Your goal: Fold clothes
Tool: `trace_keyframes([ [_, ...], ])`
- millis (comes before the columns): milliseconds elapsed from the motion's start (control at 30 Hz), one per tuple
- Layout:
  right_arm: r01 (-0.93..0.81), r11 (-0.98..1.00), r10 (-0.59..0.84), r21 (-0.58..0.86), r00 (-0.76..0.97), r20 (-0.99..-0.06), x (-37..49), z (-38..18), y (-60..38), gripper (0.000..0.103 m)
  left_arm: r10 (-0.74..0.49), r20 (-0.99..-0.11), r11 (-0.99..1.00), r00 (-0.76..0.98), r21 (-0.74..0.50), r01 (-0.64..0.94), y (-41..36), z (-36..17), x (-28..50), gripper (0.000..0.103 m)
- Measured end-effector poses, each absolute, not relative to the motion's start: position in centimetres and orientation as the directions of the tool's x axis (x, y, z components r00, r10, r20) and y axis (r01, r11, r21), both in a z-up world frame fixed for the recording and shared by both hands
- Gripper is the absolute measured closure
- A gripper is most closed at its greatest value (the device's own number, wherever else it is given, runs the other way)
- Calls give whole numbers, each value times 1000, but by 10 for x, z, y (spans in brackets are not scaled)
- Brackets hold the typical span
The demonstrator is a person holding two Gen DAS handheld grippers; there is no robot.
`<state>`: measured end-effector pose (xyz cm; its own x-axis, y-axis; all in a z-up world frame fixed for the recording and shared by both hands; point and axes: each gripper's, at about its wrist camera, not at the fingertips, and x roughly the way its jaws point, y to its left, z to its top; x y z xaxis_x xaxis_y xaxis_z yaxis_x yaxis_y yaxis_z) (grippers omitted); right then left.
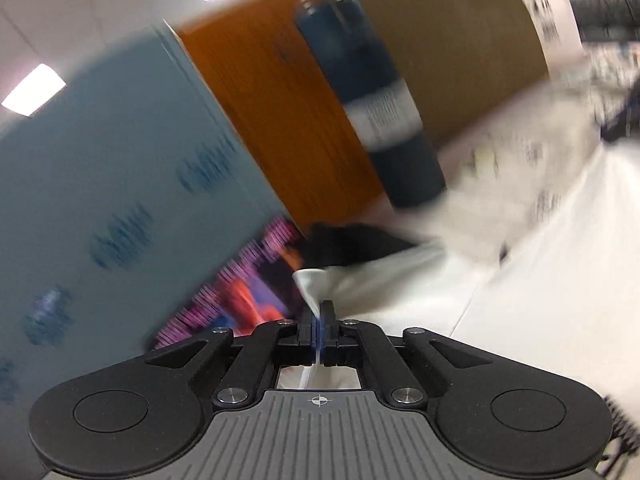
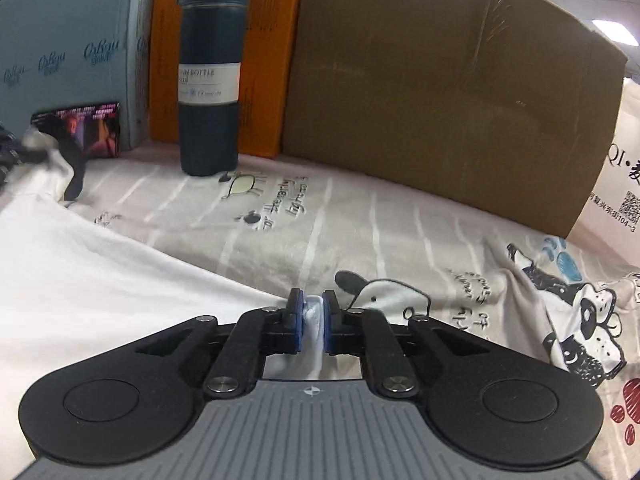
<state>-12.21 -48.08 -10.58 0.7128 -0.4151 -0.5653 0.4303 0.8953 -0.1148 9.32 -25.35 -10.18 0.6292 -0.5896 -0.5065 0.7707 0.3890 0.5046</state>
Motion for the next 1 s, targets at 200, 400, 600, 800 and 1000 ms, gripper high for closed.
trace_keyframes([
  [200, 477, 873, -452, -103, 712, -538, -134, -104, -484, 55, -554, -489, 459, 674, 496, 737, -247, -95, 106, 58],
  [400, 536, 839, -519, -95, 735, -435, -159, -78, -476, 36, -578, -361, 631, 732, 371, 681, -180, -56, 109, 12],
  [600, 419, 908, -394, 2, 856, -333, -182, -42, -424, 11, -611, -392, 700, 688, 139, 701, -113, -39, 84, 0],
  [800, 225, 957, -133, 183, 900, -414, -173, -49, -367, 9, -671, -542, 693, 506, -216, 687, -80, -50, 83, 0],
  [1000, 81, 915, 127, 395, 871, -475, -146, -72, -321, 13, -783, -489, 579, 384, -346, 739, -56, -61, 60, 0],
])
